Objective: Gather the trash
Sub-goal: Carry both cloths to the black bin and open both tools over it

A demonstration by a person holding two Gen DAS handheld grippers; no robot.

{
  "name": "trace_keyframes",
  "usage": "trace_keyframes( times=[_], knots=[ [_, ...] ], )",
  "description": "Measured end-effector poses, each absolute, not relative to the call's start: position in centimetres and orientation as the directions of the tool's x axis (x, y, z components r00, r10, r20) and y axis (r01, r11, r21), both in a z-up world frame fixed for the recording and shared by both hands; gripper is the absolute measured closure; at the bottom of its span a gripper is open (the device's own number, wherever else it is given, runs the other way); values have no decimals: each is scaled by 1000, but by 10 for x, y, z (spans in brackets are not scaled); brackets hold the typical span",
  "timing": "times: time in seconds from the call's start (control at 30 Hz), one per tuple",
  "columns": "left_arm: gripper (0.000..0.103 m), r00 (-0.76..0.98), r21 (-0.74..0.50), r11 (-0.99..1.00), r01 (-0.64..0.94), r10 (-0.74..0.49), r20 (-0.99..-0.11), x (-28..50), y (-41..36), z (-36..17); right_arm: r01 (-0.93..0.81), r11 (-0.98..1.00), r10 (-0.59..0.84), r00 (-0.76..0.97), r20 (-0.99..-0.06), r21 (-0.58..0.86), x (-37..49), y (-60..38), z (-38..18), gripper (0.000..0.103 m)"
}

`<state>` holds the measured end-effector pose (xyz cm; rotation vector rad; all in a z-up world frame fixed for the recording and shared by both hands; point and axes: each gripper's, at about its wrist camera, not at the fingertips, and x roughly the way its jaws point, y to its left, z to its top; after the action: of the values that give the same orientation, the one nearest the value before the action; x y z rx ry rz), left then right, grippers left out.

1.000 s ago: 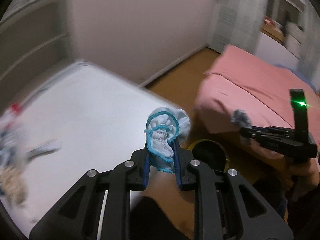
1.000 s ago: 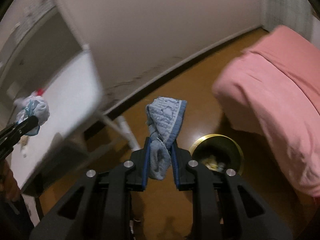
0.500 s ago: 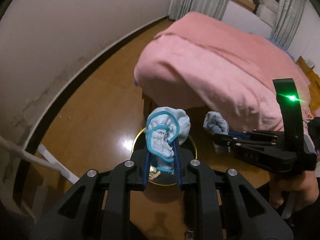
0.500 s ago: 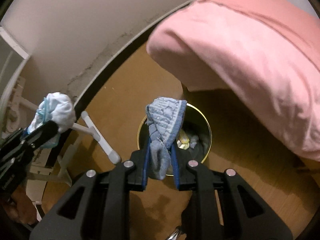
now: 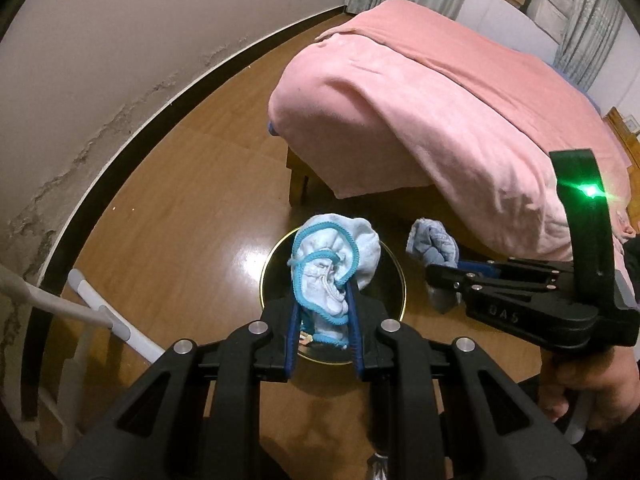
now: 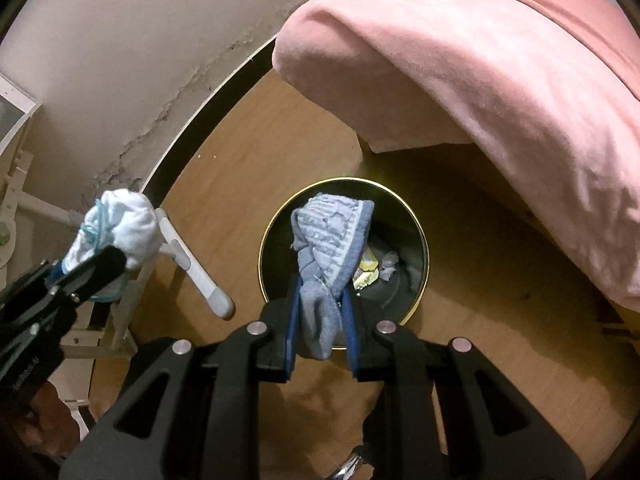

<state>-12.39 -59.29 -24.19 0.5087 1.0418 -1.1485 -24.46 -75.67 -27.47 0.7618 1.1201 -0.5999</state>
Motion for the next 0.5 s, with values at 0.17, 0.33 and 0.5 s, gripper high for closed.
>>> trace_keyframes(
  times=[0.17,0.33,0.5],
  knots=[
    [83,30,-173,365,915,-488,-872,-125,-594,-246,764,599,-69,349,-935,241,-254,-751,-265,41],
    [83,19,-177,357,917,-482,-876,-128,-597,-250,772,590,-83,349,-933,236,-258,-751,-260,41],
    [83,6,-181,348,920,-476,-879,-130,-603,-254,792,562,-100,348,-932,236,-264,-754,-257,41]
  ],
)
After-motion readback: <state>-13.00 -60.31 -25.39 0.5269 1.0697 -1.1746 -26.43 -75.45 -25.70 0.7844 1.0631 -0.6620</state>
